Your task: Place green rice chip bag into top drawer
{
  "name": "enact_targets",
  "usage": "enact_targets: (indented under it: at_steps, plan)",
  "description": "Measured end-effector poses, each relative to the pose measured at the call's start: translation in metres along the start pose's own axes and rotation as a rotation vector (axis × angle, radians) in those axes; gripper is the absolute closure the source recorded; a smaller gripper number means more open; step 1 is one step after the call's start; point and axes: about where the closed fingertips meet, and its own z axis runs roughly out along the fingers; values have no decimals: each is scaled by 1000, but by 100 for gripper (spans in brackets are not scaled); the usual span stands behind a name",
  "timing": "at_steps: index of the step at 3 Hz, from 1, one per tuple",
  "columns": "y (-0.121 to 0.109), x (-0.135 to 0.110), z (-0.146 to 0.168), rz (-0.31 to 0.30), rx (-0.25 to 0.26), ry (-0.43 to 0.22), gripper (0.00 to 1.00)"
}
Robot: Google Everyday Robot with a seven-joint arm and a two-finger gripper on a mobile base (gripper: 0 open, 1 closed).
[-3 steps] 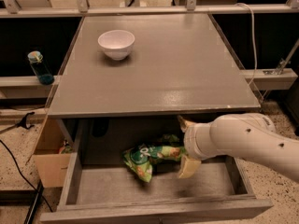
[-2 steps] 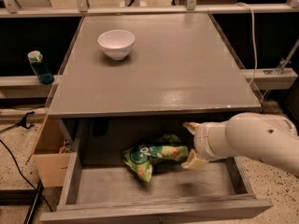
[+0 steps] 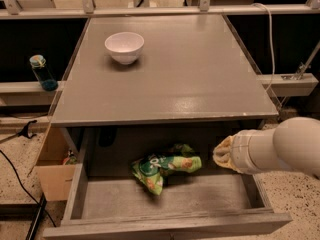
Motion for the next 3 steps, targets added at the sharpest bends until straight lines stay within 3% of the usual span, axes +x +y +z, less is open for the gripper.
enact_targets:
  at_steps: [1, 3]
  plan:
    - [-16, 19, -30, -5, 13, 40, 97]
    - [-16, 17, -32, -5, 13, 38, 100]
